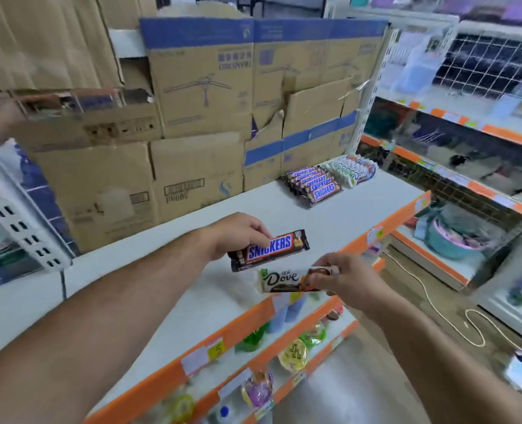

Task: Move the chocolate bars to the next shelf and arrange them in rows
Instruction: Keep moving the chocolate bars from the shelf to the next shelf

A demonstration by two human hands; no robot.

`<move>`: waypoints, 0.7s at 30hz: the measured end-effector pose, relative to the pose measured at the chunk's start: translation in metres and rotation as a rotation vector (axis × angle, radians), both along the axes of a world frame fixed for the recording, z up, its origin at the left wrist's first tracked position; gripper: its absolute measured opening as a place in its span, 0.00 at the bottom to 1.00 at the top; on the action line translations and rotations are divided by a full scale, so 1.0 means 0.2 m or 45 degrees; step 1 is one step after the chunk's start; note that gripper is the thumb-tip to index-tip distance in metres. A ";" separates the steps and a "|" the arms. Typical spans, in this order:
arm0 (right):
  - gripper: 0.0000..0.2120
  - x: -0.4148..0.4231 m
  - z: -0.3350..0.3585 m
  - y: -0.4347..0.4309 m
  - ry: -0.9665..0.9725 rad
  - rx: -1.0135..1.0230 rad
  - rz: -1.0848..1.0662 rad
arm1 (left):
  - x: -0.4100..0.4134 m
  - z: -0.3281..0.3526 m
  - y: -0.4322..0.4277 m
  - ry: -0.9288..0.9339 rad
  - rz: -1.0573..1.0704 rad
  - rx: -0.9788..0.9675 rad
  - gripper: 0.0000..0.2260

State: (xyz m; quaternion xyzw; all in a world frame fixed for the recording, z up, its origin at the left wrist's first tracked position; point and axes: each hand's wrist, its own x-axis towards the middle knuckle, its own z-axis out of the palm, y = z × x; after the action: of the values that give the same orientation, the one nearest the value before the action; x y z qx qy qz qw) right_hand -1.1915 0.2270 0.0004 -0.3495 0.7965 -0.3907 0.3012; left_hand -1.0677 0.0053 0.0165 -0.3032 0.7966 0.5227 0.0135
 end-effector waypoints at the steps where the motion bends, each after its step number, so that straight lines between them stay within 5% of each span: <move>1: 0.05 -0.09 0.00 -0.03 -0.009 0.006 -0.020 | -0.09 0.00 -0.03 0.014 -0.006 0.005 0.04; 21: 0.04 -1.49 -0.10 -0.34 -0.105 0.064 -0.020 | -1.39 0.02 -0.25 -0.099 -0.128 -0.190 0.02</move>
State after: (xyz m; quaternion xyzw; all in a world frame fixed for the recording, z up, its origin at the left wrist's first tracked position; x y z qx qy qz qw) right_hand -1.4897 0.1599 -0.0205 -0.3191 0.7958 -0.3870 0.3394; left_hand -1.3456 -0.0445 0.0200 -0.2831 0.8464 0.4485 0.0478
